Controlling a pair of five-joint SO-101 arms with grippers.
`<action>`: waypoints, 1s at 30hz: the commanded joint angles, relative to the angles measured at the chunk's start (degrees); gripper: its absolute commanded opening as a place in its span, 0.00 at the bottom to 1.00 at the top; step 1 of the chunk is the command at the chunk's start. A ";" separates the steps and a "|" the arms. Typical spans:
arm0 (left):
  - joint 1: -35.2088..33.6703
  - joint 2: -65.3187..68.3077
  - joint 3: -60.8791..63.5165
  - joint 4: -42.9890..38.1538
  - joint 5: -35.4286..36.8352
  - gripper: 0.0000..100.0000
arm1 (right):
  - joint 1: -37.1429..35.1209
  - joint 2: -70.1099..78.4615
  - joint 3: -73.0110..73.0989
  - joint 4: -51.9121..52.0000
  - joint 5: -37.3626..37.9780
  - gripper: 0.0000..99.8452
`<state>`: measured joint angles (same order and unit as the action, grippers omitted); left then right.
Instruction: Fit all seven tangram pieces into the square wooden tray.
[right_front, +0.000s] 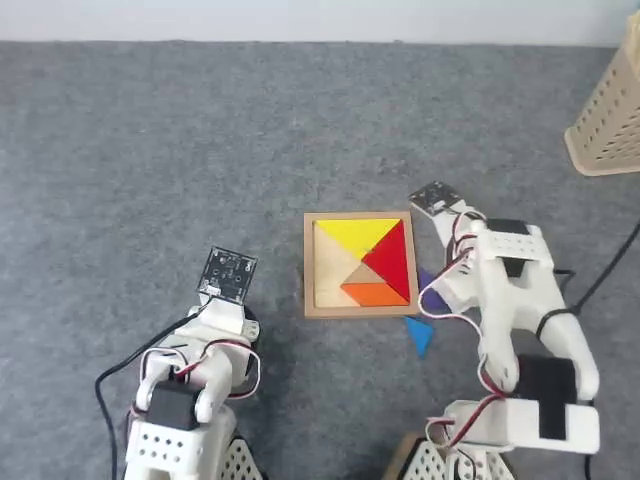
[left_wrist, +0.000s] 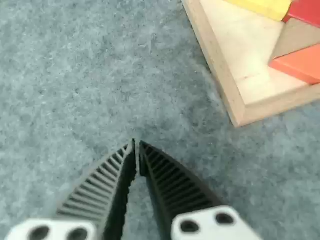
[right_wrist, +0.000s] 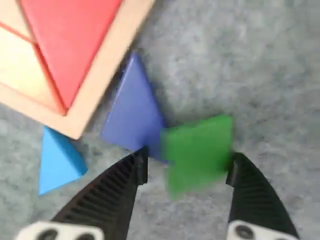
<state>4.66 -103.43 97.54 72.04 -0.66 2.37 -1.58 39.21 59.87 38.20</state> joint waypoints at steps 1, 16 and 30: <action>-0.18 -1.14 -1.01 0.35 0.44 0.01 | 3.38 1.63 -4.31 0.48 -0.18 0.26; -0.18 -1.14 -1.01 0.35 0.44 0.01 | 3.82 8.22 -11.16 2.51 6.33 0.26; -0.18 -1.14 -1.01 0.35 0.44 0.01 | 3.30 9.01 -18.81 8.31 -5.10 0.01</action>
<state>4.66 -103.43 97.54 72.04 -0.66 5.89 9.14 20.66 67.25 36.35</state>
